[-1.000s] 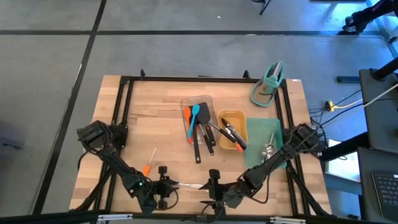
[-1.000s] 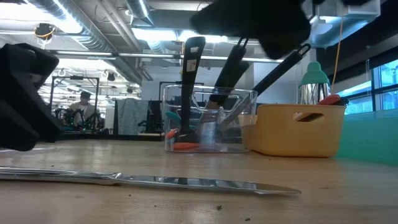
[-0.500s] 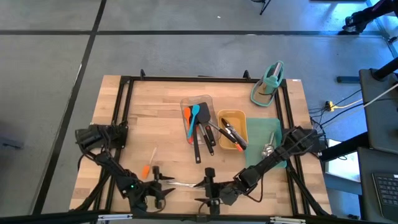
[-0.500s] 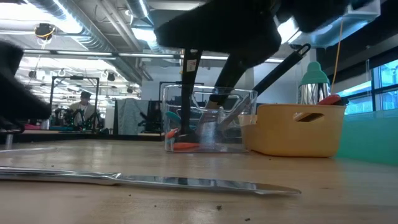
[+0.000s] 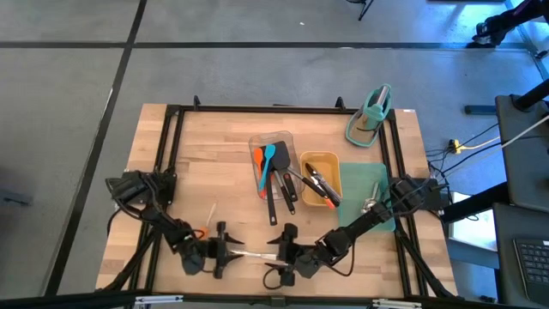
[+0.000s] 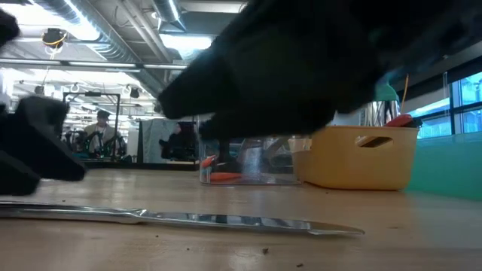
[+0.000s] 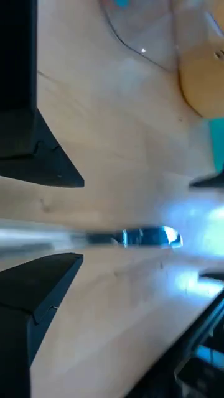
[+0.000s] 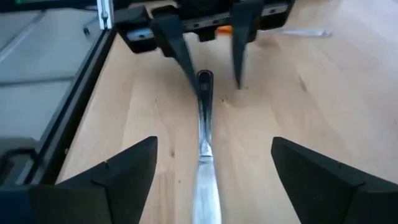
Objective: Pick & Place Kitchen Items
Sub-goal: Put the silver table knife into the yellow bin
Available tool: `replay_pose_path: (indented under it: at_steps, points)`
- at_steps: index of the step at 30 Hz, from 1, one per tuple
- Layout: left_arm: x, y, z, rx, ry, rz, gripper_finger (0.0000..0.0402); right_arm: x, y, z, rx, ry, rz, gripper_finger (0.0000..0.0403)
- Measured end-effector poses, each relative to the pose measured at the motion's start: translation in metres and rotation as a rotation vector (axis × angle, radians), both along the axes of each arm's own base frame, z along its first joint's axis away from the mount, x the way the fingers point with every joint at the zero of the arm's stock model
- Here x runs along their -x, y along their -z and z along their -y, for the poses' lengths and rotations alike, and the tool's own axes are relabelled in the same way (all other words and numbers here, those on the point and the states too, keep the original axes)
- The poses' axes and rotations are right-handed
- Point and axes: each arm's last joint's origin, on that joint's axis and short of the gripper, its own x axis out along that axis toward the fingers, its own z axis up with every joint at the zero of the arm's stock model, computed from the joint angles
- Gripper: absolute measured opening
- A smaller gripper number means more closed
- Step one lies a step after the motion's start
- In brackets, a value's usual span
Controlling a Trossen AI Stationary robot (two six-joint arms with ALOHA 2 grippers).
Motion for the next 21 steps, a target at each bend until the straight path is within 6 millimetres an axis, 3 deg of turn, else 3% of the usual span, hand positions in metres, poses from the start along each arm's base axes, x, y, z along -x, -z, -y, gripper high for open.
replay_pose_path:
  at_steps: [6,14,21]
  points:
    - [0.002,0.011,-0.019,0.102,0.058,0.050,0.0182,-0.004,0.022,0.000,-0.078,0.037,-0.002,0.0319]
    - [-0.005,0.003,-0.014,0.088,0.140,0.112,0.0193,-0.005,0.022,0.000,-0.091,0.039,0.009,0.0319]
    - [-0.009,0.007,-0.011,0.063,0.135,0.061,0.0190,-0.006,0.021,0.002,-0.050,0.024,0.011,0.0319]
